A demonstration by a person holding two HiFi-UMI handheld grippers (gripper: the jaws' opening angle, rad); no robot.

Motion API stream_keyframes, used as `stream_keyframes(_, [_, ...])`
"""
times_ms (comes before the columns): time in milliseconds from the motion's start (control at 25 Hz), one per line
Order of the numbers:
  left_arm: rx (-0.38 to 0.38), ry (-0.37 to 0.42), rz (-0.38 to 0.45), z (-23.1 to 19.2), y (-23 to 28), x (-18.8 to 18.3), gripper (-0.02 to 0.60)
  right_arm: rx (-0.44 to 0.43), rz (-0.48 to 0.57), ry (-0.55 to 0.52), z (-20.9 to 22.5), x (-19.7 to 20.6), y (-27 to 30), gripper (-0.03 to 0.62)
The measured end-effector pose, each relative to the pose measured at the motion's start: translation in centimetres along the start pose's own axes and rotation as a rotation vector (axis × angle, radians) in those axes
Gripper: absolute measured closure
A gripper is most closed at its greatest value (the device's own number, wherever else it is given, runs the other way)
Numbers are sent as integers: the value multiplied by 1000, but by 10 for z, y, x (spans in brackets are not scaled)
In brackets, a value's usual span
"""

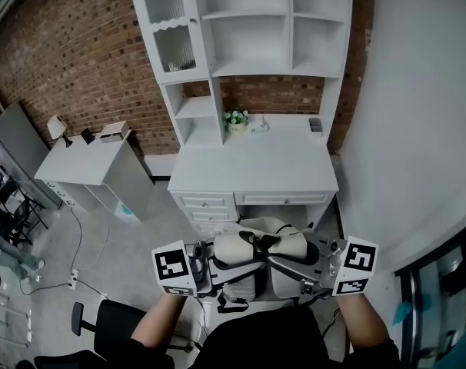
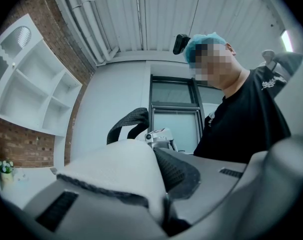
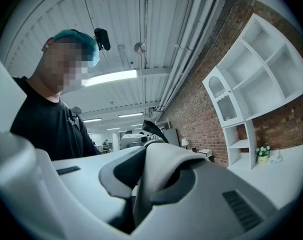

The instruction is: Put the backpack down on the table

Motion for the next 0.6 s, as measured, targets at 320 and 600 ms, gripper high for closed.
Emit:
stream_keyframes(320, [-22,-11,17,0,-14,7,539,-2,-26,56,2,8,13,545])
stream_keyframes(600, [-74,-37,21,-25,-23,16,540,-42,-40,96,33,15,26,545])
Point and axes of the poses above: the fingertips, and each gripper's own axes: y forward along the fingers, z to its right, x out of its underside, the point moved 6 cm from there along -y, backward along the fingers, and after that the axes turned 13 degrees about x, right-handed, at the moved point
